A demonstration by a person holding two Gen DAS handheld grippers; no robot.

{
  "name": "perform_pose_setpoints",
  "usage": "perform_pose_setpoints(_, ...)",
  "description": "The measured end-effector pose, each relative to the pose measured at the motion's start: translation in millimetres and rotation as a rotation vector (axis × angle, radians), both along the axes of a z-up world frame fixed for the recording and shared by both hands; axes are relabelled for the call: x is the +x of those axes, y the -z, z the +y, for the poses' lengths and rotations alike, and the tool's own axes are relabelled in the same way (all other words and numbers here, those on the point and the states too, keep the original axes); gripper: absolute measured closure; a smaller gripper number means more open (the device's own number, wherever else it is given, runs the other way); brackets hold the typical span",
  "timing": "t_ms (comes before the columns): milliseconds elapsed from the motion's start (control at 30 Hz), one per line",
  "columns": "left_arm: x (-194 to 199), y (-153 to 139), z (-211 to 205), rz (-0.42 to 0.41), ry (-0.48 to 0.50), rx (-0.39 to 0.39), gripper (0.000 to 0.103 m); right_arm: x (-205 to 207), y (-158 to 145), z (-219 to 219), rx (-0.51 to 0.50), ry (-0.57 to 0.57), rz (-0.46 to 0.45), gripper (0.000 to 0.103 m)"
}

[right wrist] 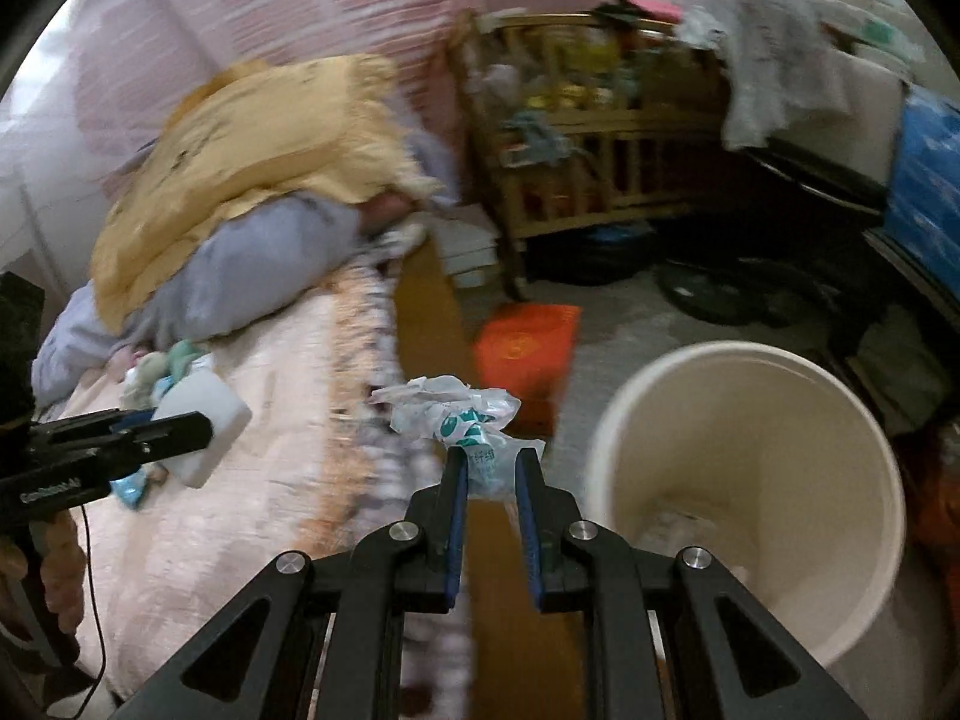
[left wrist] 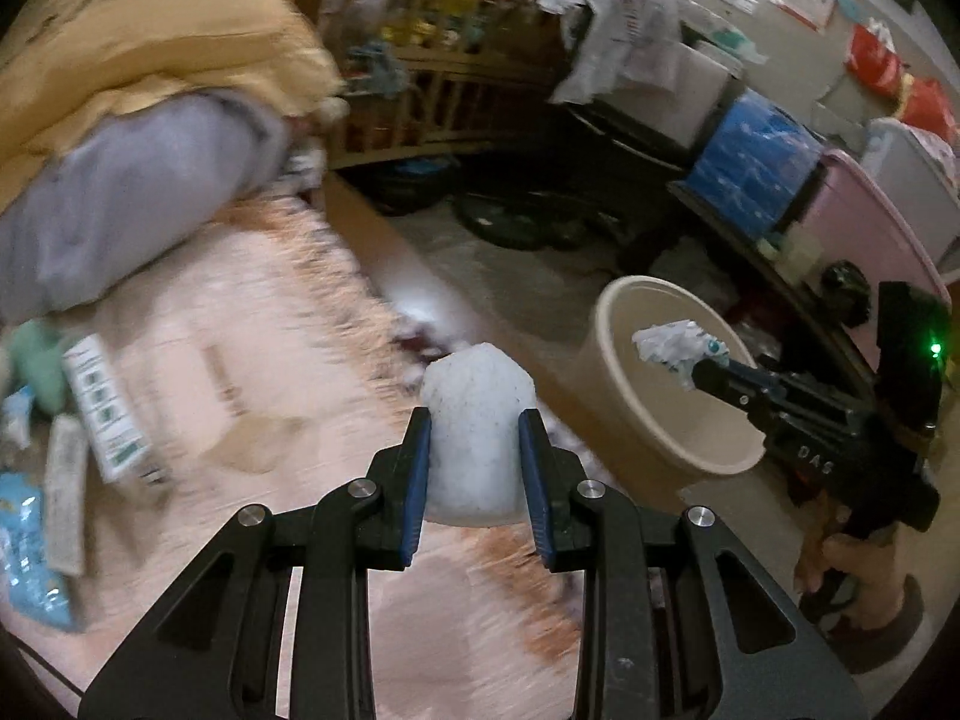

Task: Collect trash
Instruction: 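Carry both items to the white bucket and open both tools to drop them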

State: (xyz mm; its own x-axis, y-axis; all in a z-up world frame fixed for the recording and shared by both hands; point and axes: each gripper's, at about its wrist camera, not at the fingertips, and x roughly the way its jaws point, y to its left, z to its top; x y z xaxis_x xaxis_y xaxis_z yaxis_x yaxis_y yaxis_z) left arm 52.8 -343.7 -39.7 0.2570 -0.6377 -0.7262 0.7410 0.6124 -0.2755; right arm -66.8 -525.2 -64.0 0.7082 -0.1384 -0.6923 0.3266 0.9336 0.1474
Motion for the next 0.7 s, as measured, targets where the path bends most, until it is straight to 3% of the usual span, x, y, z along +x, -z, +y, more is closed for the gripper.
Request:
perform_pose_setpoints(467,-36,10,-139,0.116,0.177,-0.042,0.074,-59,19,-104,0.038,0.241,0.036,0.088)
perform_pose_setpoints(533,-37,16,-152,0.143,0.176,-0.053,0.069,-62,22,-113,0.033,0.269,0.044,0.088)
perform_pose_setpoints(567,-36,19,-157,0.163,0.178,-0.065,0.061,-64,24,-118,0.033,0.282,0.05,0.087)
perform_pose_setpoints(600,-35,22,-160,0.183,0.178,-0.076,0.056,-64,25,-121,0.034,0.293,0.053,0.076)
perform_pose_setpoints(633,-33,27,-164,0.211,0.166,-0.088,0.044,-64,27,-125,0.038,0.312,0.058,0.056)
perform_pose_setpoints(700,-30,31,-166,0.233,0.144,-0.101,0.04,-69,30,-133,0.048,0.341,0.048,0.036)
